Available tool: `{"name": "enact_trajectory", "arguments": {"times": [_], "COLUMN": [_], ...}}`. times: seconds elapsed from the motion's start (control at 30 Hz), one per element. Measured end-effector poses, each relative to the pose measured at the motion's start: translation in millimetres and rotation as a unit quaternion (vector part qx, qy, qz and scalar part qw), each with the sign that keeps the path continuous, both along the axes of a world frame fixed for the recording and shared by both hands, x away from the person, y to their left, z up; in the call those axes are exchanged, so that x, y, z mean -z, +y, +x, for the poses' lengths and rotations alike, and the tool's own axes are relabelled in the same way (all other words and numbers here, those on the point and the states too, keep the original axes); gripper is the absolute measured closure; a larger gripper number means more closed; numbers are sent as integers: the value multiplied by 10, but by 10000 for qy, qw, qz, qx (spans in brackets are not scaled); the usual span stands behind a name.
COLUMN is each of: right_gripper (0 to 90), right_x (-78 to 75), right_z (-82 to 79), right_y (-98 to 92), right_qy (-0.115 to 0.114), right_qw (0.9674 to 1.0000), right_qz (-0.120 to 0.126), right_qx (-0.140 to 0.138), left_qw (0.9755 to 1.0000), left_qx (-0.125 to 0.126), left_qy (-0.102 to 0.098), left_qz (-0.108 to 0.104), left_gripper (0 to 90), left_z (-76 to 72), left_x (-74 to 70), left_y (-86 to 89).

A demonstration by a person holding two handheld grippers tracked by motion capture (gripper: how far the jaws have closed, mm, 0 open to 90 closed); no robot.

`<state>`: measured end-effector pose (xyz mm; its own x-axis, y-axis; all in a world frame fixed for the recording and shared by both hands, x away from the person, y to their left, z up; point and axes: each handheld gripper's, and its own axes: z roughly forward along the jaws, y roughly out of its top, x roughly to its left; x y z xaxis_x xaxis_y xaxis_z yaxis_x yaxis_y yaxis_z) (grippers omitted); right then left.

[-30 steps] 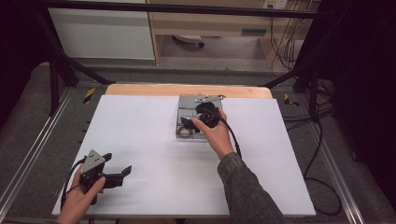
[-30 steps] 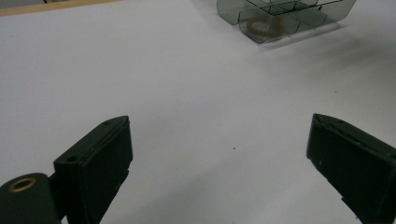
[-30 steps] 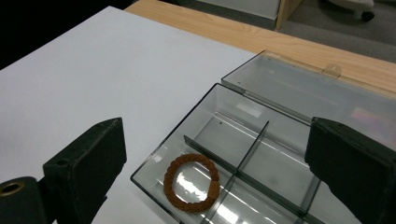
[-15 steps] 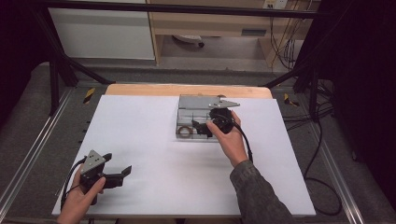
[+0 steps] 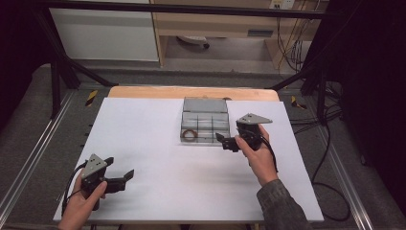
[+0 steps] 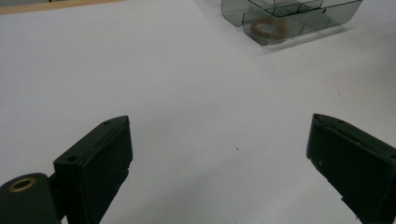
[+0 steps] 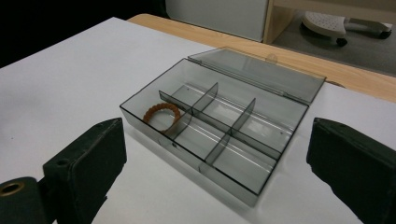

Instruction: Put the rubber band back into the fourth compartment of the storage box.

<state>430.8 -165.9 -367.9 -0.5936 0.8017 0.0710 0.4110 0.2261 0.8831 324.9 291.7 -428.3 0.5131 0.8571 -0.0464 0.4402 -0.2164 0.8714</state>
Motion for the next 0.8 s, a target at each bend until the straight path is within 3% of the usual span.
{"name": "enact_trajectory", "arguments": {"times": [0.23,0.43,0.8], "right_gripper": [42,41,32], "right_x": [90,200,452], "right_z": [-154,-276,-529], "right_y": [-328,-592,-788], "right_qy": [-82,-117,-109], "right_qw": [9994,9982,9978], "right_qz": [269,336,104], "right_qx": [220,487,644], "left_qw": [10000,10000,9998], "left_qx": [-38,-81,-182], "left_qy": [-14,-12,-15], "left_qz": [12,-31,-94], "left_gripper": [67,67,66], "left_z": [-4,-5,-9], "left_x": [-2,-2,-4], "left_y": [11,25,62]}}
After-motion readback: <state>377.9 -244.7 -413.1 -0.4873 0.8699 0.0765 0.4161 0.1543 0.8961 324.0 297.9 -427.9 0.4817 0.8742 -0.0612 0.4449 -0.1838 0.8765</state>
